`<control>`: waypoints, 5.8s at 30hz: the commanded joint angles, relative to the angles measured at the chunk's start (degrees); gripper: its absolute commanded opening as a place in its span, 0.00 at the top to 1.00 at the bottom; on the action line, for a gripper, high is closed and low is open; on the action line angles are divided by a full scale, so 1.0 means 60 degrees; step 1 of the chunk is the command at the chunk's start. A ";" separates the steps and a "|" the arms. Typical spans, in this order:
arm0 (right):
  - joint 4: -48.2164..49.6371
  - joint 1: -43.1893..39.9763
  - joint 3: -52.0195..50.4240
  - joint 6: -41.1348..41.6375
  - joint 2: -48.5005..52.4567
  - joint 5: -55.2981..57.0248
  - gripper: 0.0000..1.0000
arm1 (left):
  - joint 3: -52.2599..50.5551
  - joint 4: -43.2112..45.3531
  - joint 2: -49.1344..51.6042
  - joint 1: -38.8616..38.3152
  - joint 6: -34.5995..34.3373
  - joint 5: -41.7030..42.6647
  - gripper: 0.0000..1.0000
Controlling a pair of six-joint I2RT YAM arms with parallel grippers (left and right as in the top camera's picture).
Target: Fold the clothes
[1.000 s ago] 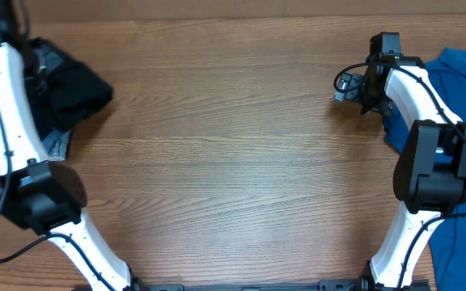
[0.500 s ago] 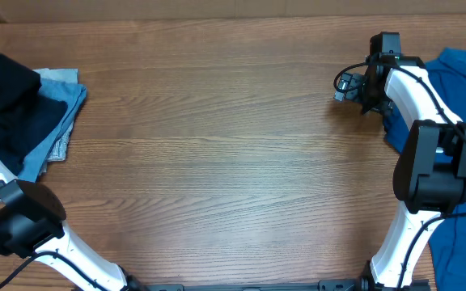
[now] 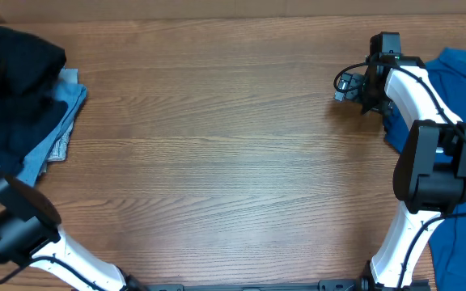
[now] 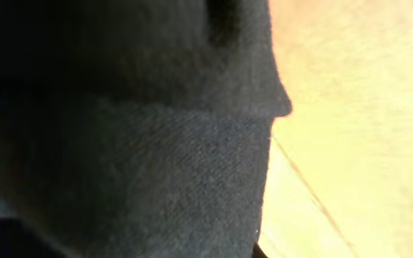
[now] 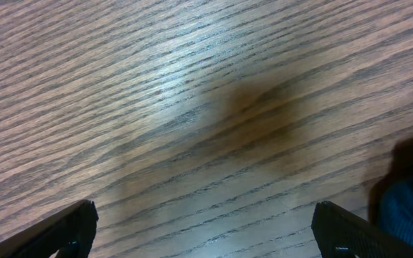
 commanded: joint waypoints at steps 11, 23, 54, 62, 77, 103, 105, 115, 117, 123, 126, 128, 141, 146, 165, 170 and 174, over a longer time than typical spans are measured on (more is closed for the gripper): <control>0.0033 -0.0018 -0.0040 0.0007 -0.0051 0.0062 0.00 | -0.2714 -0.0572 -0.0896 0.0481 0.0346 -0.2634 0.96; 0.0033 -0.0018 -0.0040 0.0007 -0.0051 0.0062 0.00 | -0.2612 -0.1668 -0.1424 0.0637 0.1158 -0.4652 0.44; 0.0033 -0.0018 -0.0040 0.0007 -0.0051 0.0062 0.00 | 0.1060 -0.4200 0.1162 0.0586 0.2630 -0.6492 0.96; 0.0033 -0.0018 -0.0040 0.0007 -0.0051 0.0062 0.00 | 0.0987 -0.4178 0.2116 0.0659 0.2630 -0.6903 0.96; 0.0033 -0.0018 -0.0040 0.0007 -0.0051 0.0062 0.00 | 0.3056 -0.4714 0.0233 0.0284 0.2568 -0.4903 0.96; 0.0033 -0.0018 -0.0040 0.0007 -0.0051 0.0062 0.00 | 0.3009 -0.4674 -0.0652 -0.3136 0.2087 -0.3428 0.00; 0.0033 -0.0018 -0.0040 0.0007 -0.0051 0.0062 0.00 | 0.3009 -0.4674 -0.0652 -0.3136 0.2087 -0.3428 0.00; 0.0033 0.0692 -0.0040 0.0007 -0.1140 0.0062 0.00 | 0.3009 -0.4674 -0.0652 -0.3136 0.2087 -0.3428 0.00; 0.0033 0.1341 -0.0040 0.0007 -0.2503 0.0062 0.00 | 0.3009 -0.4674 -0.0652 -0.3136 0.2084 -0.3428 0.00; 0.0025 0.3592 -0.0040 0.0007 -0.7402 0.0058 0.00 | 0.3009 -0.4677 -0.0652 -0.3136 0.2087 -0.3432 0.00; 0.0087 0.4601 -0.0044 -0.0554 -0.9551 0.0743 0.00 | 0.3009 -0.4674 -0.0652 -0.3136 0.2084 -0.3428 0.00; -0.0226 0.4750 -0.0062 -0.0637 -1.0648 0.0860 0.00 | 0.3009 -0.4674 -0.0652 -0.3136 0.2087 -0.3432 0.00; 0.0331 0.3559 -0.7238 -0.0459 -1.8254 0.0342 0.00 | 0.3009 -0.4674 -0.0652 -0.3136 0.2087 -0.3450 0.00; 0.4339 0.3340 -1.1358 -0.0455 -1.9343 0.0262 0.00 | 0.3009 -0.4674 -0.0652 -0.3136 0.2087 -0.3450 0.00; 0.8644 0.2652 -1.5730 -0.0168 -2.0615 -0.0233 0.00 | 0.3009 -0.4674 -0.0652 -0.3133 0.2087 -0.3453 0.00; 0.7858 0.2652 -1.5715 -0.0211 -2.0615 -0.0233 0.00 | 0.3009 -0.4674 -0.0652 -0.3133 0.2087 -0.3450 0.00; 0.7308 0.2652 -1.5715 -0.0211 -2.0615 -0.0233 0.00 | 0.3009 -0.4674 -0.0652 -0.3133 0.2087 -0.3453 0.00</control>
